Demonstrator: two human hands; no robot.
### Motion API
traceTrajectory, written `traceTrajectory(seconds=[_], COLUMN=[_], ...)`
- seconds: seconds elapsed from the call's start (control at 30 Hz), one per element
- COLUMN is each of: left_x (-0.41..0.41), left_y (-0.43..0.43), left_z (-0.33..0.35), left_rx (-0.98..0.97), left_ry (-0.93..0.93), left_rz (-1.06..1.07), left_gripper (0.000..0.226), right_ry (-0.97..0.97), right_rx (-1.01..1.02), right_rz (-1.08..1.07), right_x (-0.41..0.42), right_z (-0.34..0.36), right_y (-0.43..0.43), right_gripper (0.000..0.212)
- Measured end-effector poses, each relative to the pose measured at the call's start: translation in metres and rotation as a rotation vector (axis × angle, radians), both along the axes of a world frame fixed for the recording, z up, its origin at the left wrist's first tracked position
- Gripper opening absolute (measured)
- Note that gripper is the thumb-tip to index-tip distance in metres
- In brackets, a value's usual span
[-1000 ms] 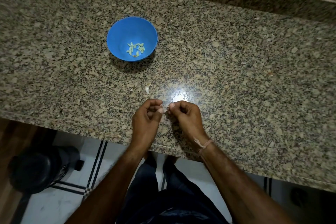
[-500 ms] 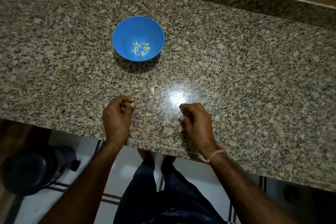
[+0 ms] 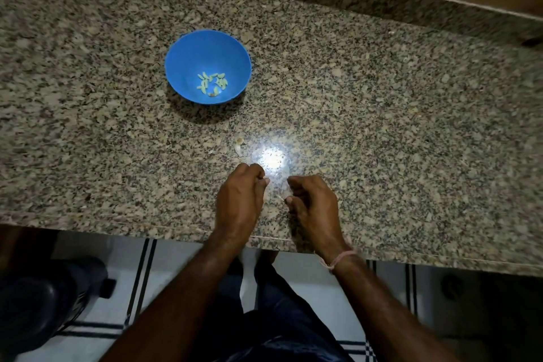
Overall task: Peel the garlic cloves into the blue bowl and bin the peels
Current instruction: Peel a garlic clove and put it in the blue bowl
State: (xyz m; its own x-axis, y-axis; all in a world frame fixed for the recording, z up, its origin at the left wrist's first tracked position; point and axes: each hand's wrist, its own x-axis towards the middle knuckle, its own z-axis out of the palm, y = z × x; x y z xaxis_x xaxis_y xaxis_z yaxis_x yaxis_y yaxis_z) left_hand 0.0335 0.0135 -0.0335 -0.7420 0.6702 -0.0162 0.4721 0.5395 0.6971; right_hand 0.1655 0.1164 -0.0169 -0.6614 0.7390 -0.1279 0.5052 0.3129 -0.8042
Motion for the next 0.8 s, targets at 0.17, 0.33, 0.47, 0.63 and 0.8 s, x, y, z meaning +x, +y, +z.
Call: traceTrajectory(seconds=[0.17, 0.33, 0.47, 0.63, 0.8], left_x=[-0.009, -0.017, -0.021, -0.043, -0.043], left_y=[-0.005, -0.016, -0.026, -0.049, -0.053], left_z=[0.003, 0.008, 0.010, 0.005, 0.003], left_rx=[0.041, 0.020, 0.011, -0.036, 0.037], left_ry=[-0.061, -0.108, -0.128, -0.067, -0.094], left_rz=[0.094, 0.192, 0.309, 0.442, 0.417], left_gripper=[0.004, 0.004, 0.009, 0.011, 0.016], right_ry=[-0.011, 0.003, 0.012, 0.007, 0.011], right_rx=[0.040, 0.031, 0.033, 0.037, 0.031], right_rz=[-0.020, -0.032, -0.038, -0.016, 0.019], right_x=[-0.006, -0.014, -0.017, -0.020, -0.022], right_z=[-0.001, -0.003, -0.005, -0.006, -0.006], right_y=[-0.003, -0.004, -0.002, 0.000, -0.001], right_gripper=[0.031, 0.025, 0.021, 0.023, 0.028])
